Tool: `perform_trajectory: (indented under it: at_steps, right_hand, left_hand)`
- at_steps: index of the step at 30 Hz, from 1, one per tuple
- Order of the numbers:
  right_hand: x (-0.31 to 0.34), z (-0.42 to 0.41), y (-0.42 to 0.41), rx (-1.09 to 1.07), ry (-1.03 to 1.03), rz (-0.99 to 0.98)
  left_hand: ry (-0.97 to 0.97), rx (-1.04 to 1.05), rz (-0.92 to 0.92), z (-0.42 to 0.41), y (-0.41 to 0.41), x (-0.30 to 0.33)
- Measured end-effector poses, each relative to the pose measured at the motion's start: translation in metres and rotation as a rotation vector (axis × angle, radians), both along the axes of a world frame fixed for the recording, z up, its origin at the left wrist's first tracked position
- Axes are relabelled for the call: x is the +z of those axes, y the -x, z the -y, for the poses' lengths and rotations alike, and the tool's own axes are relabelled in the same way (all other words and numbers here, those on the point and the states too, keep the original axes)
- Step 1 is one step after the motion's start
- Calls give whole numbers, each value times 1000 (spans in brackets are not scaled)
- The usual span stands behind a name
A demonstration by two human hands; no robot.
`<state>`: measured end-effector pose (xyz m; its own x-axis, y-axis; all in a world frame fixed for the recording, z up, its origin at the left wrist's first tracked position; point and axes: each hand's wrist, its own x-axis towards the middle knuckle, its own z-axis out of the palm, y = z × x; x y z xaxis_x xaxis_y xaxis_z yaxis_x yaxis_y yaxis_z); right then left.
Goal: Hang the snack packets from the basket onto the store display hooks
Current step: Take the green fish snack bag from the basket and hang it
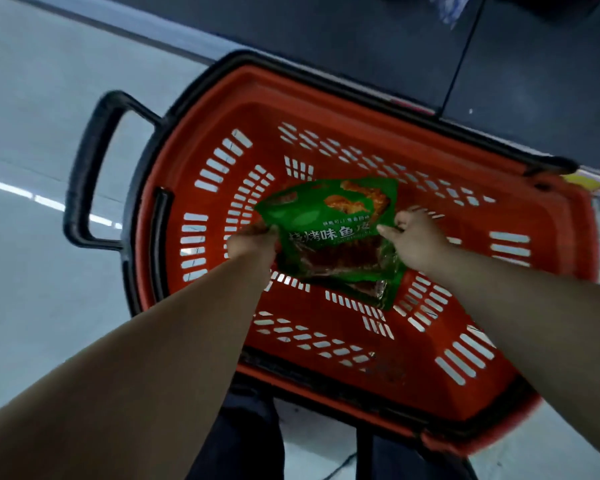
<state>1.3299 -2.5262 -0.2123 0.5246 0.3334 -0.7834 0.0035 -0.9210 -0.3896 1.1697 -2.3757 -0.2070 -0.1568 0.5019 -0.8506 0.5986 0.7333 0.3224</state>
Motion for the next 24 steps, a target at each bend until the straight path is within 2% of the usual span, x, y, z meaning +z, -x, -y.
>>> perform_trajectory:
  at_steps: [5,10,13,17,19,24]
  right_hand:
    - [55,15,20,-160,-55,-21]
    - [132,14,24,-244,-128,40]
    - [187,11,19,-332,-174,58]
    - [292,3,17,-419,-252,169]
    - [347,1,18,-493,-307,199]
    - [502,10,22,-609,-436,273]
  left_hand:
    - [-163,-170,179,-17,-3,61]
    - [-186,-340,468,-37,-3,135]
    - [-227,-480,531,-54,-9,191]
    - [-238,-650,577,-79,-21,284]
    - [-278,-664,653,-86,-32,337]
    - [-422,-798,811,-88,-59,498]
